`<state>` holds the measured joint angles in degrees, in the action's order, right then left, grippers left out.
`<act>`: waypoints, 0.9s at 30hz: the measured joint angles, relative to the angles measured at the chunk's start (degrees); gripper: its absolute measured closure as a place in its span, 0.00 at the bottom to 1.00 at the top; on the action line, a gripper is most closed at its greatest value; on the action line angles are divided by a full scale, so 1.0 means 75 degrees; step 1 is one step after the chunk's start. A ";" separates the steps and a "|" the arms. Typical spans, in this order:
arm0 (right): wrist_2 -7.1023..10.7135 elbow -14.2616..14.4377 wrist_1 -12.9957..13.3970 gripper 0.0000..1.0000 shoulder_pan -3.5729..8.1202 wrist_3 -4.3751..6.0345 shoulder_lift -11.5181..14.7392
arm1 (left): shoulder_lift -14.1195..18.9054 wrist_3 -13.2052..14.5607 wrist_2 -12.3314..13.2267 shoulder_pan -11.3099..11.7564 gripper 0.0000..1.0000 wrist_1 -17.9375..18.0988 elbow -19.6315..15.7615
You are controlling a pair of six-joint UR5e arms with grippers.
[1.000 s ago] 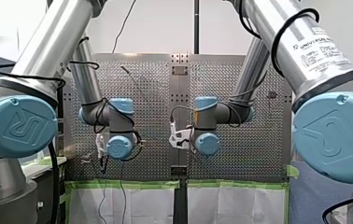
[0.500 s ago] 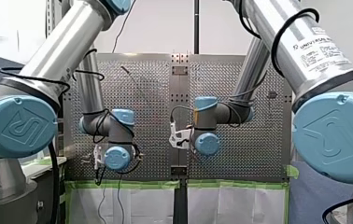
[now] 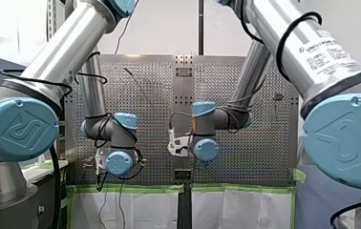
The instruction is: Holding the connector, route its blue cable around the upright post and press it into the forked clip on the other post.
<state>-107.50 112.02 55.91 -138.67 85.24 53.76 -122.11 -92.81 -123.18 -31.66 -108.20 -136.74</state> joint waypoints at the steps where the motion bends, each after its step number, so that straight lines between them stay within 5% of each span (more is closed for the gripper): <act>1: -0.0015 -0.0069 -0.0069 1.00 -0.0021 0.0001 -0.0069 | 0.0000 0.0000 0.0000 0.0000 1.00 0.0000 0.0000; 9: -0.0045 -0.0600 -0.0674 1.00 -0.0065 0.0005 -0.0632 | 0.0000 0.0000 0.0000 0.0000 1.00 0.0000 0.0000; 20: -0.0040 -0.0702 -0.1067 1.00 -0.0030 0.0017 -0.0678 | 0.0058 0.0059 -0.0058 0.0058 1.00 0.0061 -0.0059; 27: -0.0073 -0.0985 -0.1193 1.00 0.0009 0.0383 -0.0242 | 0.0441 0.0339 -0.0403 0.0440 1.00 0.0403 -0.0246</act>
<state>-108.05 104.63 46.97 -138.60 88.11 51.94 -118.80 -90.27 -126.20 -28.36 -105.18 -138.59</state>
